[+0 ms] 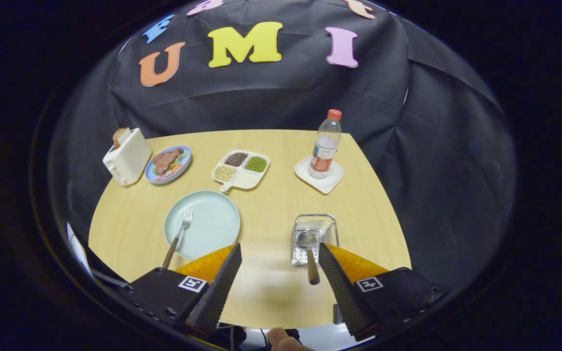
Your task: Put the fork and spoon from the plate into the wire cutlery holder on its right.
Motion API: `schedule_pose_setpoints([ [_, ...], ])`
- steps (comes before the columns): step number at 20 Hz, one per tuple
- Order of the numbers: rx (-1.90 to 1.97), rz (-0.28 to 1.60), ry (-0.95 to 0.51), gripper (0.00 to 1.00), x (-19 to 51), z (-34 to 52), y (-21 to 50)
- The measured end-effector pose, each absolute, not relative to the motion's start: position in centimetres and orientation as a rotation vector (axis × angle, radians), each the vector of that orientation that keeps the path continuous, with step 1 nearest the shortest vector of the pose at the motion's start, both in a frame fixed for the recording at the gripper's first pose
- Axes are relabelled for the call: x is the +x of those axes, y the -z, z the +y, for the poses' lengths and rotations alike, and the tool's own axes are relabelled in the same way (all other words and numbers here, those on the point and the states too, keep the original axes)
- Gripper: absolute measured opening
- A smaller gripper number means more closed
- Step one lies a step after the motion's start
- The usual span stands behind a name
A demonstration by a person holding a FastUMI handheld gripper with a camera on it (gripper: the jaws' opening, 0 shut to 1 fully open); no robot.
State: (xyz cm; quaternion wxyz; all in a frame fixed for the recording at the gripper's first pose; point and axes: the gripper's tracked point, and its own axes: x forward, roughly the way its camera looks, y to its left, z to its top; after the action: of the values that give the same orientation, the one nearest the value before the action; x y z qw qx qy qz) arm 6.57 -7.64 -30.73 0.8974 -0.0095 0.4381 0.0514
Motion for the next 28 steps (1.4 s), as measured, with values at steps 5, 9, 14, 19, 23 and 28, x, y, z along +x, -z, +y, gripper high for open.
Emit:
schedule_pose_setpoints([
  [5, -0.043, 0.928, -0.135, 0.95, 6.3, -3.3, 31.0],
  [9, -0.065, 0.946, -0.170, 0.95, 5.8, 0.5, 31.8],
  [14, -0.082, 1.001, -0.195, 0.95, 4.5, 4.8, 34.2],
  [19, -0.066, 1.075, -0.190, 0.95, 2.9, 8.1, 36.9],
  [23, -0.025, 1.145, -0.168, 0.95, 1.7, 10.2, 39.1],
  [28, 0.021, 1.207, -0.104, 0.95, 0.4, 12.0, 41.3],
])
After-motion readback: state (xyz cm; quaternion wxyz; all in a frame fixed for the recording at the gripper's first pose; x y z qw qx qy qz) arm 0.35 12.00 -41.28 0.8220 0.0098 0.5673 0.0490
